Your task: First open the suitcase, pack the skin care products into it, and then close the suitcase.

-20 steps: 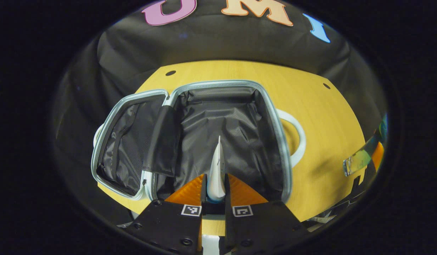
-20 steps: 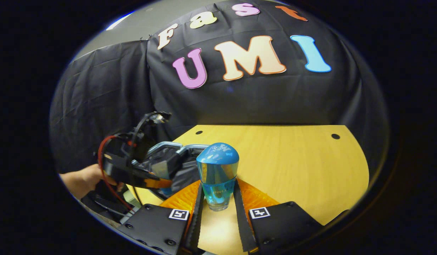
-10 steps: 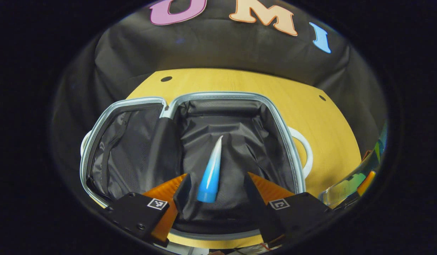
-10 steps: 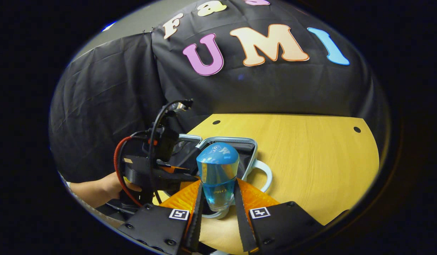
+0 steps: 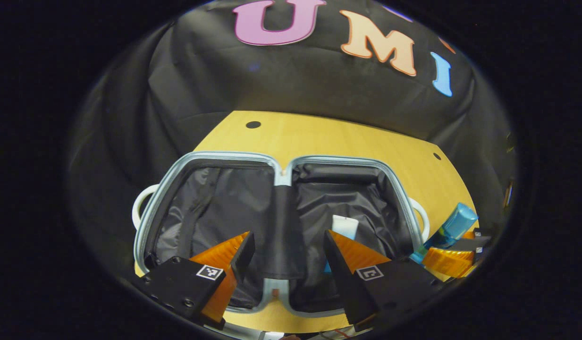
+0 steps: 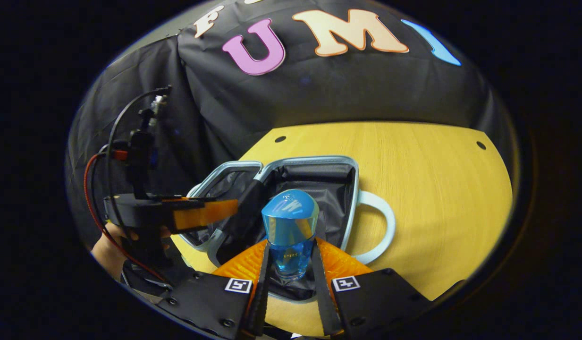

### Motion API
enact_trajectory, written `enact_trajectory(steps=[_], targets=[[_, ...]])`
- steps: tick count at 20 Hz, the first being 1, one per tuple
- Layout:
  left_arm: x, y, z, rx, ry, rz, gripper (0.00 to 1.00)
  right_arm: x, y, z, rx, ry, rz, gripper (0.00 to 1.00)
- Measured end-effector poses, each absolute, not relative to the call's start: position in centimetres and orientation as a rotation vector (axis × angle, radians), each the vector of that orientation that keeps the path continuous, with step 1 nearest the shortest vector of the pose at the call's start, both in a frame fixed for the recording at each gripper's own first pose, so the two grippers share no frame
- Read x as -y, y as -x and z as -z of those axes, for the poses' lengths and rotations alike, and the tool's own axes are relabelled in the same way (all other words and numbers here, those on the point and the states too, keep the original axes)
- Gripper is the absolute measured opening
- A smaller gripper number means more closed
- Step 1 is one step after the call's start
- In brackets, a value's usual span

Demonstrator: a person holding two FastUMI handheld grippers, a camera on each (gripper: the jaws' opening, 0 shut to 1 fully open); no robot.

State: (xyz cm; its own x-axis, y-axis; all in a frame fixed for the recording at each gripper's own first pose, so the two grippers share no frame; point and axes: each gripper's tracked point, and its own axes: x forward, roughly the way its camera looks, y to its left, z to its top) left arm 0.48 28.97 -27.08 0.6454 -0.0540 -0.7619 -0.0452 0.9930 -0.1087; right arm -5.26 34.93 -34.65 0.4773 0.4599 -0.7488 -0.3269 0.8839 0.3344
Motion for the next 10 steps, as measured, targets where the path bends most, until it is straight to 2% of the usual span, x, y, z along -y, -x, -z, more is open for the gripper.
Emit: enact_trajectory(steps=[7, 8, 10], targets=[[-36.1, 0.8, 27.0, -0.867, 0.132, -0.08, 0.87, -35.7, 4.4, 38.7, -1.039, -0.143, -0.343, 0.47], [-37.0, 0.9, 26.9, -0.866, 0.136, -0.096, 0.87, -35.6, 4.2, 38.9, -1.041, -0.143, -0.317, 0.44], [-39.0, 1.1, 26.9, -0.863, 0.141, -0.12, 0.87, -35.9, 3.0, 38.2, -1.014, -0.18, -0.289, 0.47]])
